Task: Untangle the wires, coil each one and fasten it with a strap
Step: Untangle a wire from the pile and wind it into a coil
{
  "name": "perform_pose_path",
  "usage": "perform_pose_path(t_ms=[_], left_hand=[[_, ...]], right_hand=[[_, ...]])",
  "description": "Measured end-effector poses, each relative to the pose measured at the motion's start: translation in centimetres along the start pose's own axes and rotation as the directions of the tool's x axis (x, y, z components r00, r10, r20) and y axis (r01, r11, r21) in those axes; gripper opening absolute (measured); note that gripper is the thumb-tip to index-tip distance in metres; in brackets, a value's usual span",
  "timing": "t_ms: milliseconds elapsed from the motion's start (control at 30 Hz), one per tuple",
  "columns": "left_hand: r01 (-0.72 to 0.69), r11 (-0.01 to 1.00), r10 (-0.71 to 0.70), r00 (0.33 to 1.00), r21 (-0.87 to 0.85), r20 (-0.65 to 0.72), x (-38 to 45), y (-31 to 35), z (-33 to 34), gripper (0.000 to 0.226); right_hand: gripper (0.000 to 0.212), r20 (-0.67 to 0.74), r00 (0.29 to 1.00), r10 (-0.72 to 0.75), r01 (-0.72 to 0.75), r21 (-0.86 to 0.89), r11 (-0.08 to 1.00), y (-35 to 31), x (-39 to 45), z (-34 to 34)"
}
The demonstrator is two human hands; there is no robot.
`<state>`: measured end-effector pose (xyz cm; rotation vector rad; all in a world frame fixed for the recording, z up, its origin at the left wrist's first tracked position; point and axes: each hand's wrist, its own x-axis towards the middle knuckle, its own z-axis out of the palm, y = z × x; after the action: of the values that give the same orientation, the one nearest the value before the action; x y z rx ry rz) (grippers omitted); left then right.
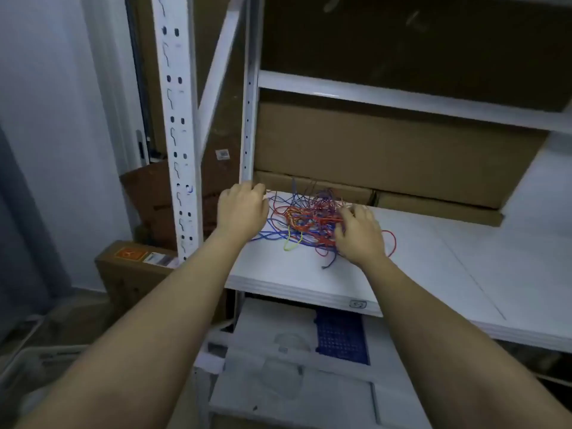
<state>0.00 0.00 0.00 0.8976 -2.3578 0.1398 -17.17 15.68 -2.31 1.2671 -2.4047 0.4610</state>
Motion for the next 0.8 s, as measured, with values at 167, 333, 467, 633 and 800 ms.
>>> perform_pose_path(t_ms=[167, 333, 467, 633, 800], left_hand=[[0.008, 1.000, -0.009, 0.981, 0.007, 0.192, 4.3, 0.2, 7.4, 0.033], [0.006, 1.000, -0.006, 0.950, 0.000, 0.312, 7.0, 0.1, 13.1, 0.035], [-0.022, 0.995, 0.056, 0.937, -0.102, 0.345, 7.2, 0.6, 16.2, 0.035], [-0.160, 0.946, 0.227, 0.948, -0.281, 0.222, 5.0, 3.3, 17.7, 0.030], [-0.291, 0.904, 0.344, 0.930, -0.313, 0.130, 4.5, 5.7, 18.8, 0.023]], right_hand=[[0.042, 0.117, 0.992, -0.051, 0.056, -0.038, 0.998, 2.3, 4.4, 6.0], [0.041, 0.175, 0.973, -0.147, 0.146, 0.020, 0.989, 3.7, 8.5, 10.4], [0.033, 0.150, 0.941, -0.302, 0.274, 0.180, 0.945, 4.0, 9.5, 13.1], [0.015, -0.029, 0.930, -0.367, 0.360, 0.283, 0.889, 7.3, 6.5, 14.4], [0.027, 0.107, 0.942, -0.318, 0.255, 0.387, 0.886, 9.8, 5.5, 14.8]])
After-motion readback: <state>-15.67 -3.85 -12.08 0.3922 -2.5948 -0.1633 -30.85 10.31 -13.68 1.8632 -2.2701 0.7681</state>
